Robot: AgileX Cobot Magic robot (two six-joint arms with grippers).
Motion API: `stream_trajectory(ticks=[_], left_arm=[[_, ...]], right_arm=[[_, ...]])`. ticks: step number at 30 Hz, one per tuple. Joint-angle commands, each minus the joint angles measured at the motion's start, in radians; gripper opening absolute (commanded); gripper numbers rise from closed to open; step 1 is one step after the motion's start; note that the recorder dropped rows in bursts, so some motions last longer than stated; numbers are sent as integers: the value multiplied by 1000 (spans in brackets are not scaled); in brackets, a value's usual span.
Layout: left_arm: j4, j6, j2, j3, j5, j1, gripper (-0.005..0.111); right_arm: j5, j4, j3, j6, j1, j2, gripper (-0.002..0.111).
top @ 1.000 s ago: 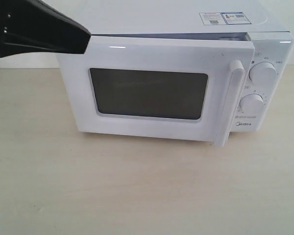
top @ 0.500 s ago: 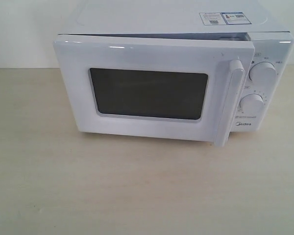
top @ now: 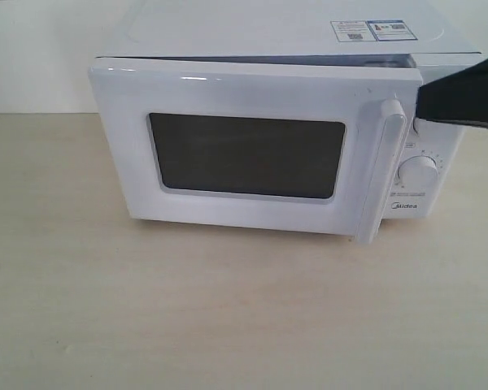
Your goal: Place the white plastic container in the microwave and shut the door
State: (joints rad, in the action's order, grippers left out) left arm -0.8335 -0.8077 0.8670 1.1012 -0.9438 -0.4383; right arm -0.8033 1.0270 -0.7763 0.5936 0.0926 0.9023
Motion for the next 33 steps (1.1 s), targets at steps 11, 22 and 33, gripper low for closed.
stream_trajectory(ticks=[11,22,33], left_arm=[[-9,31,-5,-50,15,-4,4],[-22,31,-18,-51,23,-4,4],[-20,31,-23,-51,21,-4,4]], right_arm=[[1055,385,152,459,574,88,0],[1599,179,170,201,870,374,0],[1698,85,134,71,847,518,0]])
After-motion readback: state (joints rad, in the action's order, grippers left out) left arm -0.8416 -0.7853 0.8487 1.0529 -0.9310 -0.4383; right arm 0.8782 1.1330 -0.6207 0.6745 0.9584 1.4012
